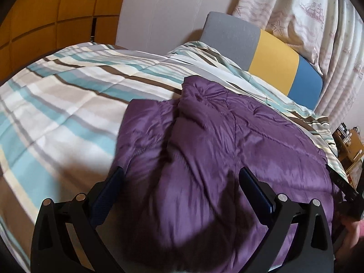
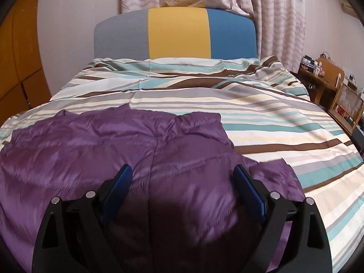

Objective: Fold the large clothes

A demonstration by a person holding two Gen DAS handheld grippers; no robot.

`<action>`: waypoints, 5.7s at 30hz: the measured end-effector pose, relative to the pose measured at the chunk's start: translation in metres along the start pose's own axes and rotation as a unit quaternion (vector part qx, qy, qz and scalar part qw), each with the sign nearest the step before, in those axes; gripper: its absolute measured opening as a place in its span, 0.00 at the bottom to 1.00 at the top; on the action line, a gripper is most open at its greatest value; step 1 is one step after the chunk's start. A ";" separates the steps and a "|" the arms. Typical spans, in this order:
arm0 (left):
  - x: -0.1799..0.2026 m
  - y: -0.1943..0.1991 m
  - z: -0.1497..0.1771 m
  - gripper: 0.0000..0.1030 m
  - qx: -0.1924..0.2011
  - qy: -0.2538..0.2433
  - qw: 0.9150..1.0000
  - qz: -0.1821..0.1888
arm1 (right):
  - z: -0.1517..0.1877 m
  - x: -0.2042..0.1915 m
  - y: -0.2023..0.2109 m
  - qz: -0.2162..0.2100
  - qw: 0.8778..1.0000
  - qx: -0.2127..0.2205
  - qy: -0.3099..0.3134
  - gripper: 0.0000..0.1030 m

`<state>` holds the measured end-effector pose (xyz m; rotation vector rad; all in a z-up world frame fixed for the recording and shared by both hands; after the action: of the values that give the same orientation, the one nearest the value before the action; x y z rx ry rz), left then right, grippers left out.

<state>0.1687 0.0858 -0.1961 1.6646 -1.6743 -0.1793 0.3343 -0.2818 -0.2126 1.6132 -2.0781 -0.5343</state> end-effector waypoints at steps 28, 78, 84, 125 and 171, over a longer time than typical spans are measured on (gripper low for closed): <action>0.015 0.007 0.015 0.97 0.037 0.192 0.969 0.149 | 0.053 -0.076 0.091 -0.120 0.988 0.041 0.086 0.36; 0.201 0.026 -0.040 0.21 0.101 -0.218 0.968 0.076 | 0.053 -0.004 0.079 -0.088 0.996 0.004 -0.008 0.56; 0.233 0.015 -0.030 0.21 0.093 -0.266 0.956 0.083 | 0.053 0.090 0.077 -0.010 0.996 -0.003 -0.086 0.61; 0.374 -0.074 0.125 0.65 -0.064 -0.426 0.878 0.208 | 0.071 0.217 0.069 0.104 0.977 -0.048 -0.182 0.64; 0.279 -0.126 -0.004 0.71 -0.099 -0.204 0.963 0.145 | -0.049 0.067 -0.005 0.021 0.998 -0.034 -0.043 0.56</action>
<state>0.3087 -0.1832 -0.1536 1.2718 -2.1054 -0.5574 0.3514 -0.3497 -0.1676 1.5281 -2.1276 -0.6644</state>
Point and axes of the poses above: each gripper's, at about its wrist camera, not at the fingertips, and y roughly against the way its jaws point, x to its right, z to its underside, the point moved 10 cm from there along -y, roughly the way its jaws point, and after that the axes turned 13 degrees about z, right-handed, at the moved point
